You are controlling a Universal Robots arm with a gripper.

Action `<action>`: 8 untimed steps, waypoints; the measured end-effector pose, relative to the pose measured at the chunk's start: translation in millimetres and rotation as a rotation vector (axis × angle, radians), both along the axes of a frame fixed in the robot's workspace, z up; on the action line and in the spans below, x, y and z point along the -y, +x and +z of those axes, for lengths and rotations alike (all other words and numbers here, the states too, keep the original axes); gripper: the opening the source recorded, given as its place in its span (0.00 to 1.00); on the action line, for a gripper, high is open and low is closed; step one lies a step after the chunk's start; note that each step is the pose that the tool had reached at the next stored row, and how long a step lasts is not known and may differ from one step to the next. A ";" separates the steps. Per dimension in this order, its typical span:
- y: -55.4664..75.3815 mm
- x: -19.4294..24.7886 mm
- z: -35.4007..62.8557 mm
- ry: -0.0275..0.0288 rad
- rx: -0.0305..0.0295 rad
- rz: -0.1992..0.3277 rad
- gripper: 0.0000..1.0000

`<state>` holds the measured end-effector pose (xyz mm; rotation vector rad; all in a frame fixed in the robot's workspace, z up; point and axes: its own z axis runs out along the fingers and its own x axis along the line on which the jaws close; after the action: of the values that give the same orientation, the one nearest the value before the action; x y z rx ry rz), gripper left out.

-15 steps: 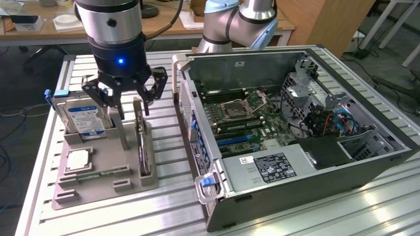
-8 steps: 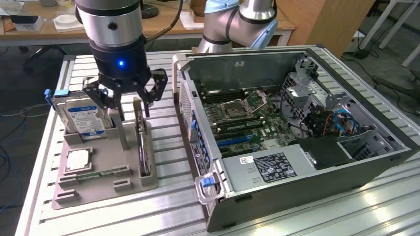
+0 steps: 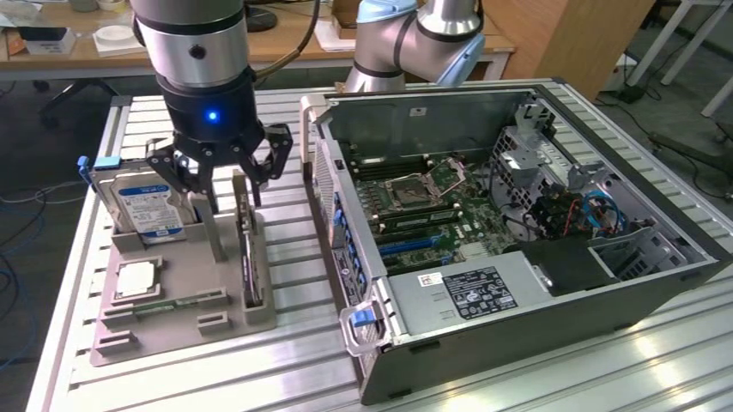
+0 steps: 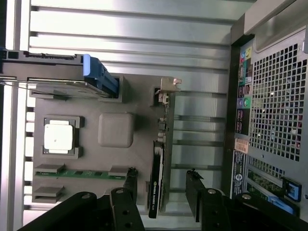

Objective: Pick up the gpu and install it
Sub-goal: 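Pick up the gpu and move the gpu toward the slot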

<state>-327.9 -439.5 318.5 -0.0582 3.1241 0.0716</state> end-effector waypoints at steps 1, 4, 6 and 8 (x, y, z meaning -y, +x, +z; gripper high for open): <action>0.0 0.0 -0.7 0.0000 0.0000 0.000 0.53; 0.0 0.0 -2.7 0.0001 0.0000 0.000 0.53; 0.0 0.0 -4.2 0.0001 0.0000 0.000 0.53; 0.1 0.0 -5.6 0.0001 -0.0001 0.000 0.53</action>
<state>-327.9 -439.5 312.9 -0.0582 3.1242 0.0718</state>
